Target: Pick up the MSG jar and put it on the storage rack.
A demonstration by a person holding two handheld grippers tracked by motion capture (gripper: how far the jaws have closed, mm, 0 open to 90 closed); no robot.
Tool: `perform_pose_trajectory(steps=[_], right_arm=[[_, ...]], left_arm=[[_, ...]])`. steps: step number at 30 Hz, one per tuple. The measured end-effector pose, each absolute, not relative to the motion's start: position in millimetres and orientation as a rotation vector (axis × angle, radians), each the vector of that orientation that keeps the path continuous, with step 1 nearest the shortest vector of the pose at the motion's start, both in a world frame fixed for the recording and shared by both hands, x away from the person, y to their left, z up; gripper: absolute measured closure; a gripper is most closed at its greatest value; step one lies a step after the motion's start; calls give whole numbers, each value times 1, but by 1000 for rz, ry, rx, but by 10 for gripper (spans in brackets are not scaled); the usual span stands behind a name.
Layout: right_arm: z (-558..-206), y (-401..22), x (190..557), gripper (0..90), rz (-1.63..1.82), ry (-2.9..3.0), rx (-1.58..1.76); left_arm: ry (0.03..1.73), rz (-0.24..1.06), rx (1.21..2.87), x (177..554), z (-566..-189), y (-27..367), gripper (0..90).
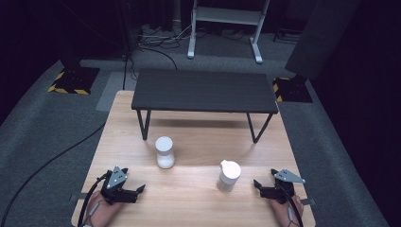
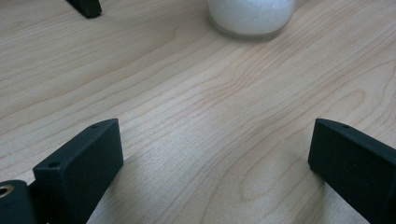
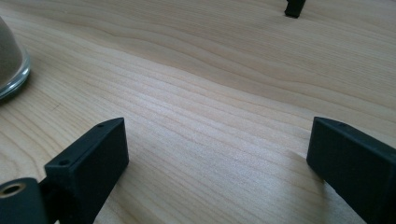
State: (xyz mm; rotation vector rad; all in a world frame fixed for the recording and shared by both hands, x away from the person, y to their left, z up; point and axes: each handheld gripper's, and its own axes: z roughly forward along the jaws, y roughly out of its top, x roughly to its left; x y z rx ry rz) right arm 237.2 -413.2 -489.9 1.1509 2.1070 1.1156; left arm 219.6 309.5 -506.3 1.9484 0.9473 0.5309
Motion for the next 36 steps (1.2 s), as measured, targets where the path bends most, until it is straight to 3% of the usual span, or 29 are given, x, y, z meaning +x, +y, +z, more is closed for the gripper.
perform_pose_trajectory(steps=[19, 24, 29, 36], right_arm=[[-490, -413, 237, 52, 1116, 2107, 1151], [-490, -413, 237, 52, 1116, 2107, 1151], [-490, -413, 237, 52, 1116, 2107, 1151], [-490, -413, 237, 52, 1116, 2107, 1151]], left_arm=[[929, 503, 1999, 225, -498, 312, 3], [974, 490, 2032, 226, -486, 308, 75], [979, 443, 1939, 223, -487, 320, 76], [889, 502, 1862, 211, -482, 318, 53]])
